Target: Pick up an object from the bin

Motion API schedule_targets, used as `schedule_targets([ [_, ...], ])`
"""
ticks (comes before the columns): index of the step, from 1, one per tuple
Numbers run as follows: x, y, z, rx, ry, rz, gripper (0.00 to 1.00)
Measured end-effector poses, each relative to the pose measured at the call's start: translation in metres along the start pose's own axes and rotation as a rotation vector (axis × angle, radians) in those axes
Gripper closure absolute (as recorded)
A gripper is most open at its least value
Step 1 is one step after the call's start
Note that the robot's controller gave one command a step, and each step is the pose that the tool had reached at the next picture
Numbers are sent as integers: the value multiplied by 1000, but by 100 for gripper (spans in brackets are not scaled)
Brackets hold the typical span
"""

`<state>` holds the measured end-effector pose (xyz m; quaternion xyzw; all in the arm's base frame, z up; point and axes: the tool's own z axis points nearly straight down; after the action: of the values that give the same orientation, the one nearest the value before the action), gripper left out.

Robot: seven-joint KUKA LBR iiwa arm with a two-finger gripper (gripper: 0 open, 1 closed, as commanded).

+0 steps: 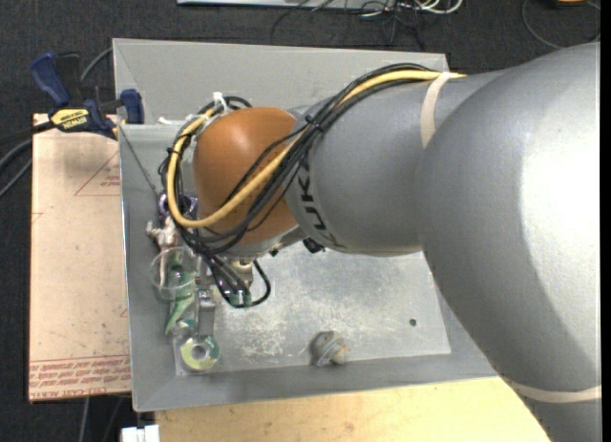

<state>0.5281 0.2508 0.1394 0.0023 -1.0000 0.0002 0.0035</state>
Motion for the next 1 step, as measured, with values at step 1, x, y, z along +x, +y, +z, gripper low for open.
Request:
schedule_targets([
  [1, -2, -1, -5, -2, -7, 5, 0],
])
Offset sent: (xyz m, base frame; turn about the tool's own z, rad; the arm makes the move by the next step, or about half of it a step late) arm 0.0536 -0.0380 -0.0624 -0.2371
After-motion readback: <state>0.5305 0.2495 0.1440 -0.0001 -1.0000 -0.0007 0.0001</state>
